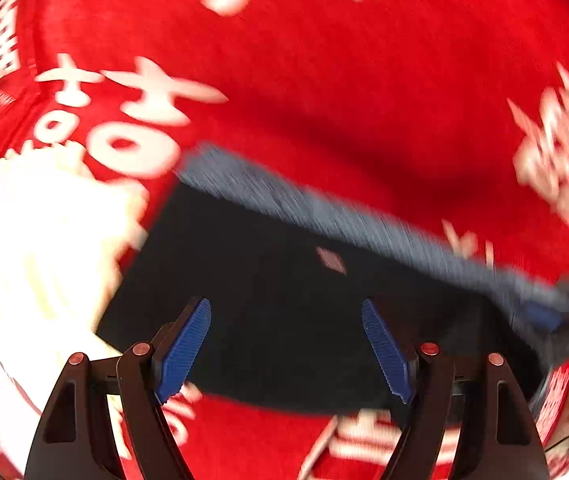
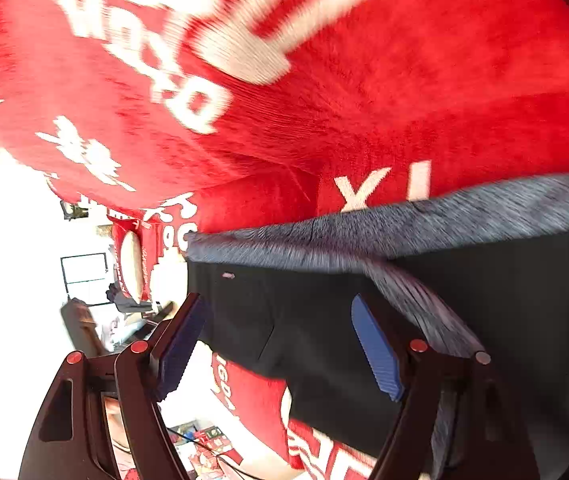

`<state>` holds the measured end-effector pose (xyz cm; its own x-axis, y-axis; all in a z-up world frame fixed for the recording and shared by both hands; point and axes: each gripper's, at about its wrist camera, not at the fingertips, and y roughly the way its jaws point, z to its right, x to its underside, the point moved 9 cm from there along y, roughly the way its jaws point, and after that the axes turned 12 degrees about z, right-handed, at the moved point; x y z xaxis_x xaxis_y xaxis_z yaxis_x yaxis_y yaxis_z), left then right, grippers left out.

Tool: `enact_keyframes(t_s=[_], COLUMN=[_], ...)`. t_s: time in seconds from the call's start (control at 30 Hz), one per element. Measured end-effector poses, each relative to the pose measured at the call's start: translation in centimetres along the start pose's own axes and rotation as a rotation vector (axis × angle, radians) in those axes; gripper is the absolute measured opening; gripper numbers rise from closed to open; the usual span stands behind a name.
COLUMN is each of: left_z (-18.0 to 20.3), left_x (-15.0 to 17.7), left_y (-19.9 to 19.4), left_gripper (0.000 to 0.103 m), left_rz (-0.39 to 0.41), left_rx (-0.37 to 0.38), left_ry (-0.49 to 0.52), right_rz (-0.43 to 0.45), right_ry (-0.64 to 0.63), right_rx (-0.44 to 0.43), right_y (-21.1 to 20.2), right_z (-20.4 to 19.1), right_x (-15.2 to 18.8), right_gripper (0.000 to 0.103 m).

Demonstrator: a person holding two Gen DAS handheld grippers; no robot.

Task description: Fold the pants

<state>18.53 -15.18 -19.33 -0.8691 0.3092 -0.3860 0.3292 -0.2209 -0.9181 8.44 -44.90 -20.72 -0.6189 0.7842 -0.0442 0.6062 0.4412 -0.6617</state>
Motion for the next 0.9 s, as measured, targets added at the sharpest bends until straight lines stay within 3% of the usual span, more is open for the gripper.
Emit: enact_keyframes(t_s=[0.23,0.27,0.4,0.5,0.7,0.9], left_z=[11.5,13.6,18.9,22.4,27.1,28.9], left_x=[10.4,12.1,16.4,19.2,22.0,24.1], left_y=[-1.8,-2.4,-4.5,-5.1,-5.6,-5.0], left_gripper=[0.078,0.078,0.079,0.079,0.079,0.079], left_rz=[-0.151,-0.173,-0.223,-0.256,-0.304,-0.328], left_rx=[0.214,0.251,0.387,0.466,0.553,0.54], left_ry=[0.169,0.208,0.316,0.388,0.47,0.564], right_rz=[0.113,0.129,0.193,0.231,0.327,0.405], right_ry=[-0.093,-0.083,0.044,0.115,0.315,0.406], right_rx=[0.232,0.295,0.372,0.444,0.448,0.348], right_y=[-9.8,-11.9,-18.1,-20.5,-23.2,-21.6], right_z=[4.3,5.9,10.8,13.7,17.9,18.2], right_x=[6.7,8.4,14.7,19.7,29.2,33.3], right_gripper=[0.078,0.078,0.079,0.079,0.078,0.072])
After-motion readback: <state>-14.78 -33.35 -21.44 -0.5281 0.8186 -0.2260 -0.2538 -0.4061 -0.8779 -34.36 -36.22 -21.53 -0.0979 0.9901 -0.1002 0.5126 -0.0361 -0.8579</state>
